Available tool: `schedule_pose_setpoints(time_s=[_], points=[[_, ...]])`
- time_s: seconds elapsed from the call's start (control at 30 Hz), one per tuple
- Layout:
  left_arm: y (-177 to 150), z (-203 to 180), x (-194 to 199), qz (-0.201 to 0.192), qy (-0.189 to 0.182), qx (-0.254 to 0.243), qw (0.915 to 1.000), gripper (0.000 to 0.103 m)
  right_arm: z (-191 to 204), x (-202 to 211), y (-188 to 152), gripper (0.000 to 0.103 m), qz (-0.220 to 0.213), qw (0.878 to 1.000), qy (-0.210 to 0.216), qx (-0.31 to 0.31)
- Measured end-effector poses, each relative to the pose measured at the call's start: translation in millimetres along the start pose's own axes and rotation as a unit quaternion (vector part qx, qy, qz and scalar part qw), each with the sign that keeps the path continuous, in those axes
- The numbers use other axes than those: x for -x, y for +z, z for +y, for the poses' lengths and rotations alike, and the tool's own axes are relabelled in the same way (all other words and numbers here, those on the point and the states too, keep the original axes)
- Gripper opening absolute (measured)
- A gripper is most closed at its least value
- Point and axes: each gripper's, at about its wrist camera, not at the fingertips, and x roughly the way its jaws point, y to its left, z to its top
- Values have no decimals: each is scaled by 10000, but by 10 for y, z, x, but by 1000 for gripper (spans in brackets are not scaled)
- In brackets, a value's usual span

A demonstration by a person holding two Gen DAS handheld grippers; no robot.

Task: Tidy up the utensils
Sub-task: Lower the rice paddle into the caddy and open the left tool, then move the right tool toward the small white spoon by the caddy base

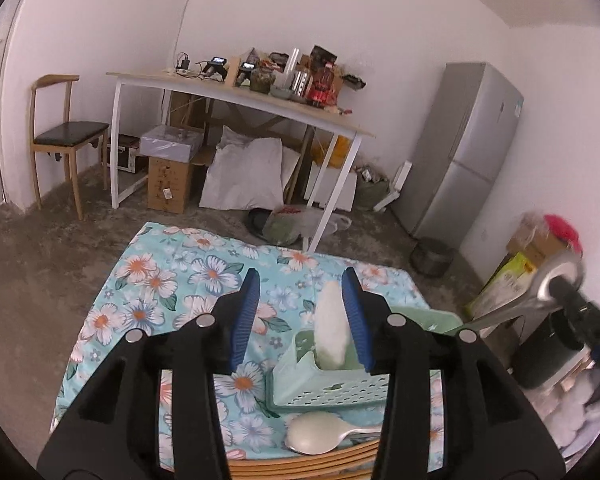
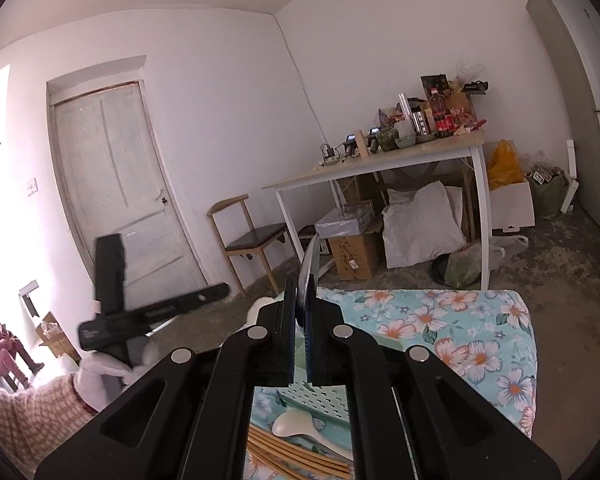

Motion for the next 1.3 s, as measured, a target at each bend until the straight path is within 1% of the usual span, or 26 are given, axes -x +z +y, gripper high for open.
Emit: schedule_pose_setpoints(time_s=[0.1,0.2,0.37,0.43,0.53,0.6,0.67,0.73,0.77,0.9,1.1,1.2,1.3], points=[[-21,60,130,-123,-46,118,9998,45,-24,-83,-20,4,88,9999,-85,33],[-105,164,272,-153,-55,220,9996,47,-6,-184,-61,4,211,9995,-184,124],[-318,358,485,-105,-73,440,9989,47,58,-400,-155,4,512,9967,-466,421],[-435,443,581,-47,-118,538,9985,47,90,-523,-217,5,746,9930,-672,625],[-605,544,691,33,-105,626,9980,47,86,-622,-272,6,984,9891,-861,671],[-668,590,723,69,-86,670,9977,47,86,-630,-277,7,1030,9880,-939,665],[-743,654,768,105,-101,734,9972,47,94,-605,-261,10,1012,9875,-1014,656],[-804,693,812,104,-109,793,9967,47,118,-597,-233,19,1005,9870,-1063,662],[-814,717,817,105,-111,815,9966,47,131,-585,-213,20,976,9866,-1116,681],[-878,792,898,72,-134,917,9957,47,194,-468,-122,23,833,9856,-1274,732],[-916,829,1087,-96,-106,872,9961,47,248,-162,-17,24,547,9876,-1349,587],[-933,847,1177,-124,-48,836,9964,47,314,50,-38,25,426,9887,-1343,519],[-977,871,1235,-127,37,803,9967,47,357,186,-118,30,418,9896,-1304,450]])
